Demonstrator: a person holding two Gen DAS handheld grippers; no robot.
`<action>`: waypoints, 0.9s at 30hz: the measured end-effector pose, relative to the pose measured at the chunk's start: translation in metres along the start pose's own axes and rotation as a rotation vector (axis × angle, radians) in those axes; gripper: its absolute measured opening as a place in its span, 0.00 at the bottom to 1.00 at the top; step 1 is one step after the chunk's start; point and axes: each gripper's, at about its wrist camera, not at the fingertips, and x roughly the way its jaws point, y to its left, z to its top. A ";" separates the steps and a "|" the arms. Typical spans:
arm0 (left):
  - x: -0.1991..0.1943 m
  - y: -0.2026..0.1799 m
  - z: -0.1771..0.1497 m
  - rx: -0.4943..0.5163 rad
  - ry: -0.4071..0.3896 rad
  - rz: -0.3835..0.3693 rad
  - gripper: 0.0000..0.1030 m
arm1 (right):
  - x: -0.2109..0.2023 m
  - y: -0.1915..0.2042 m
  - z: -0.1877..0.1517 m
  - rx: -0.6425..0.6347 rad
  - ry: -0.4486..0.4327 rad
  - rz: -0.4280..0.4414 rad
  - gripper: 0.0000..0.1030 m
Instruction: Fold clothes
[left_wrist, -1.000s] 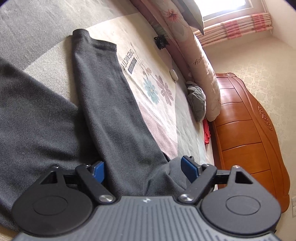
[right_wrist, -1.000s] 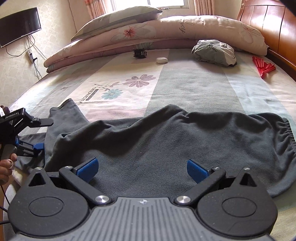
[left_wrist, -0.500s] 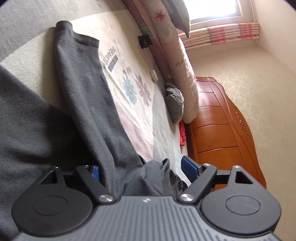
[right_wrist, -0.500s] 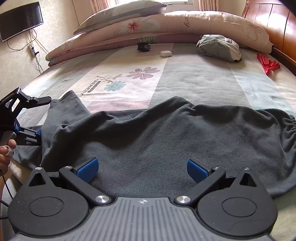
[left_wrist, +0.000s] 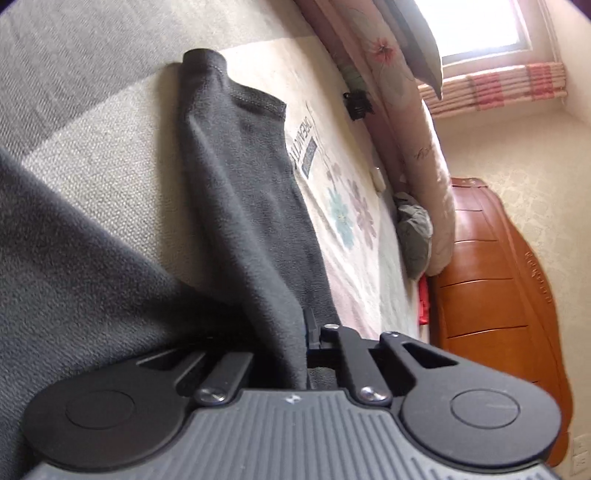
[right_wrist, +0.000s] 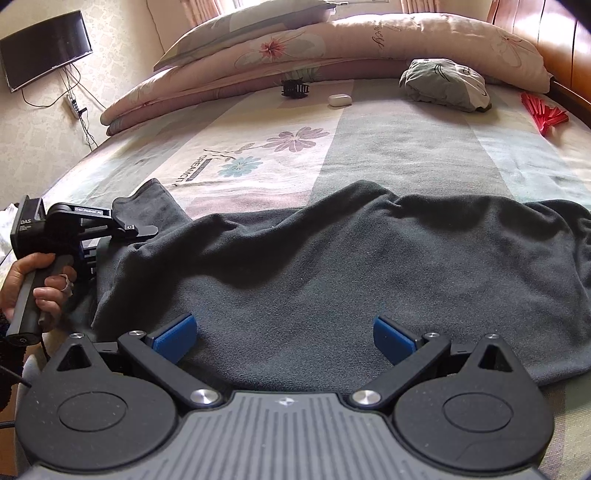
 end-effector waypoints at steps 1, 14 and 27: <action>0.000 -0.001 0.000 0.008 0.010 0.003 0.07 | 0.000 -0.002 -0.001 0.003 0.001 -0.005 1.00; -0.042 -0.062 -0.017 0.307 -0.130 0.159 0.02 | -0.016 -0.015 -0.004 0.040 -0.036 -0.018 1.00; -0.124 -0.092 -0.033 0.492 -0.405 0.400 0.02 | -0.015 -0.016 -0.007 0.050 -0.033 -0.003 1.00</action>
